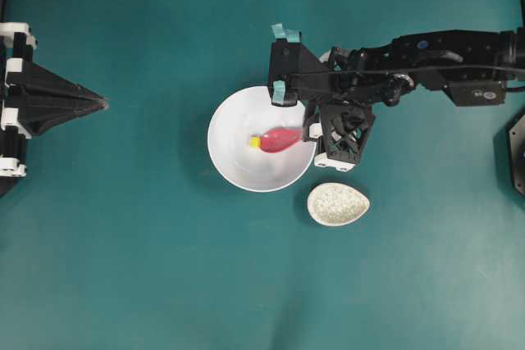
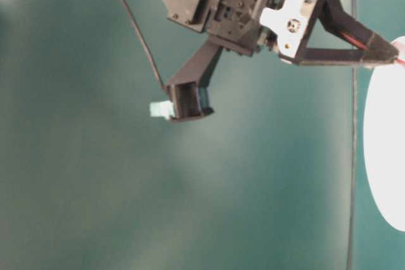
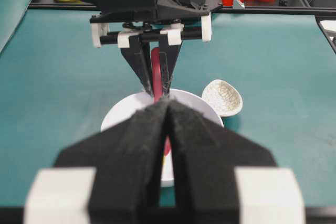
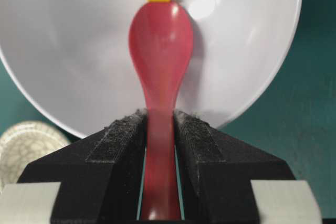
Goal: Scoop the yellow hexagonal prism block from the bowl with a spoon using the right arm.
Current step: 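Lower the spoon into the bowl and slide it under the yellow block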
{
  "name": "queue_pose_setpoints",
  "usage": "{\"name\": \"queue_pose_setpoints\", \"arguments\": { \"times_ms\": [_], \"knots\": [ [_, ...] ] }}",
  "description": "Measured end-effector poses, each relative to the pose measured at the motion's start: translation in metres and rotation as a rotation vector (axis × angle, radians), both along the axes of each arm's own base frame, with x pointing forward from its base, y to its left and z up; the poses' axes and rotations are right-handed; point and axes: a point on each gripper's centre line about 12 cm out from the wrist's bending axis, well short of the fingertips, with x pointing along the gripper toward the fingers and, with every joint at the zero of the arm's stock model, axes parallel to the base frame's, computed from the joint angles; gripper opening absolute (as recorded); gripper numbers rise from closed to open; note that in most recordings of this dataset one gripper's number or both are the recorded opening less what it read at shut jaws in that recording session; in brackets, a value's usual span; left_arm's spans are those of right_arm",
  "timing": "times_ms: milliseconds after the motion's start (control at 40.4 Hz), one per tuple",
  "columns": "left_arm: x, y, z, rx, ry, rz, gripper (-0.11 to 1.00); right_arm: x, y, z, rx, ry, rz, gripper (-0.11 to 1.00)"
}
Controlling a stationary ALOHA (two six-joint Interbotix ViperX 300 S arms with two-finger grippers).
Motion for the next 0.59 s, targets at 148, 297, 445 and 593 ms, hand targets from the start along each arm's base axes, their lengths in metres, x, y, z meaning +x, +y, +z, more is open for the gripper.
{"name": "queue_pose_setpoints", "arguments": {
  "times_ms": [148, 297, 445, 593],
  "knots": [
    [0.0000, 0.0000, 0.0000, 0.003, 0.000, 0.000, 0.00, 0.0026, -0.0012, -0.0005, -0.007, -0.018, -0.006, 0.25],
    [-0.0001, -0.0003, -0.0010, 0.003, 0.005, -0.002, 0.00, 0.0043, -0.0019, 0.0011, -0.011, -0.037, -0.012, 0.25],
    [-0.0005, -0.0003, -0.0001, 0.003, 0.003, -0.002, 0.00, 0.0063, -0.0028, 0.0023, -0.015, -0.057, -0.019, 0.25],
    [-0.0008, 0.0000, -0.0002, 0.003, 0.005, 0.000, 0.00, 0.0082, -0.0035, 0.0035, -0.019, -0.075, -0.026, 0.25]
  ]
}}
